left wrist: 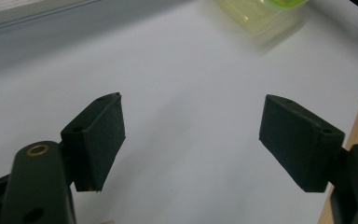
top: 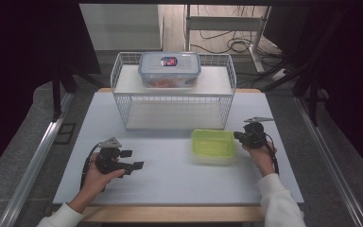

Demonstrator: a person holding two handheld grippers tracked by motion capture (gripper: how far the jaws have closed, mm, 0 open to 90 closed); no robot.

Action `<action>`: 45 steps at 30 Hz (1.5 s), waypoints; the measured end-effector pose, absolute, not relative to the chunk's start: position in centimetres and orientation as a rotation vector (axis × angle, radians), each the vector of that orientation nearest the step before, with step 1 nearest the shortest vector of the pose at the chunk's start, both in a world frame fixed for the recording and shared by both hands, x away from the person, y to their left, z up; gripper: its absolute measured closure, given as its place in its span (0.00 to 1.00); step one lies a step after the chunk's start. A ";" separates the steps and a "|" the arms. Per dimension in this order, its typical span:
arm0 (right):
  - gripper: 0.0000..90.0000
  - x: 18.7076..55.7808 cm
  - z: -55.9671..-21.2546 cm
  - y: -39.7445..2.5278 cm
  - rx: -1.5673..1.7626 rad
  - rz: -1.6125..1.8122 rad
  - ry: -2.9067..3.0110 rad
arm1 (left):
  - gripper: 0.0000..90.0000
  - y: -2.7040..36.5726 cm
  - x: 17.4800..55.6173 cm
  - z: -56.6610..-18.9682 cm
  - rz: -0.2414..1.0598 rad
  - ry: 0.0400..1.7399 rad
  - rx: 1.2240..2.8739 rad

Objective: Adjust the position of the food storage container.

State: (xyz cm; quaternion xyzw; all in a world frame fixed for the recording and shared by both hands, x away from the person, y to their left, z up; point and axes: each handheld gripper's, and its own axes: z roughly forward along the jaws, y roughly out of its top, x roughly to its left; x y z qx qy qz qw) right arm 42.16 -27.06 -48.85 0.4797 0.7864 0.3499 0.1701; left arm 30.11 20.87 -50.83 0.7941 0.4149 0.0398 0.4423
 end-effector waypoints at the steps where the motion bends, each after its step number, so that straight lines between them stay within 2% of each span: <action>1: 0.99 42.2 -48.8 -26.9 1.355 0.995 2.244 | 0.25 20.9 30.1 -50.8 0.099 1.030 1.970; 24: 0.99 39.8 -49.6 -20.0 1.176 1.035 2.455 | 0.25 21.5 30.1 -50.6 0.108 1.034 1.956; 45: 0.99 38.6 -50.0 -19.0 1.088 0.966 2.583 | 0.25 21.6 30.2 -50.6 0.111 1.037 1.954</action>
